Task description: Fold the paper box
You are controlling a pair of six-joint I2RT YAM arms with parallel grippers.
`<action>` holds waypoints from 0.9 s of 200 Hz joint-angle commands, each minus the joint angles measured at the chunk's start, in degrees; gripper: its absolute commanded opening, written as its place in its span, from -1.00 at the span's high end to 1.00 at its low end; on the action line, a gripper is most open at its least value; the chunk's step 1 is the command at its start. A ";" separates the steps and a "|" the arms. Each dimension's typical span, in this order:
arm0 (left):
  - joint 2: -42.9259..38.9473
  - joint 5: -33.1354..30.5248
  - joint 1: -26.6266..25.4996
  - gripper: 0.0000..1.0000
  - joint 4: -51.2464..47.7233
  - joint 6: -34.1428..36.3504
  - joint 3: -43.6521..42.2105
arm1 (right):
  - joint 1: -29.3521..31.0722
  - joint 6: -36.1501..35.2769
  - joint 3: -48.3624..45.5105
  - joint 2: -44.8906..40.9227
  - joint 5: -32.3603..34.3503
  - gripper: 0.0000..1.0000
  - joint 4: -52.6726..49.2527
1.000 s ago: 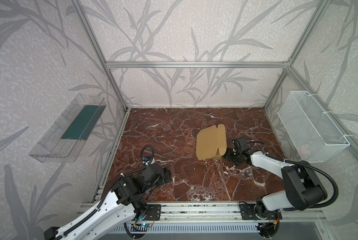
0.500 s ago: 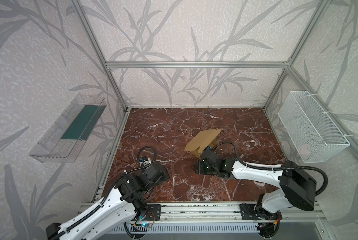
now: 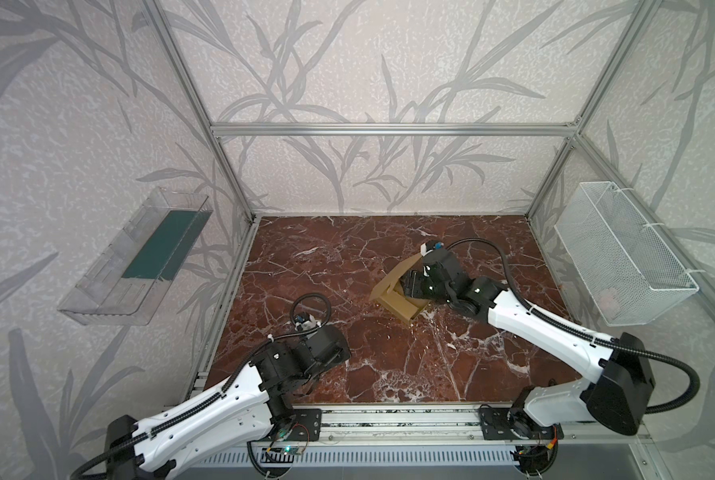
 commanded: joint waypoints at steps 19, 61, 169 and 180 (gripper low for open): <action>4.84 -5.48 -5.41 -0.94 3.68 -7.11 0.24 | -1.83 -3.67 7.22 5.65 -3.71 -0.27 -5.17; 13.42 -4.97 -5.67 -0.90 7.20 -9.26 3.02 | -2.50 -6.69 13.35 8.40 -3.90 -0.26 -7.42; 33.53 -6.81 -4.35 -0.88 18.77 -19.93 15.25 | -7.05 -9.60 24.11 15.15 -8.07 -0.26 -11.60; 35.27 -5.41 -3.01 -0.86 21.15 -19.86 15.73 | -7.83 -9.42 24.25 15.15 -9.08 -0.26 -11.48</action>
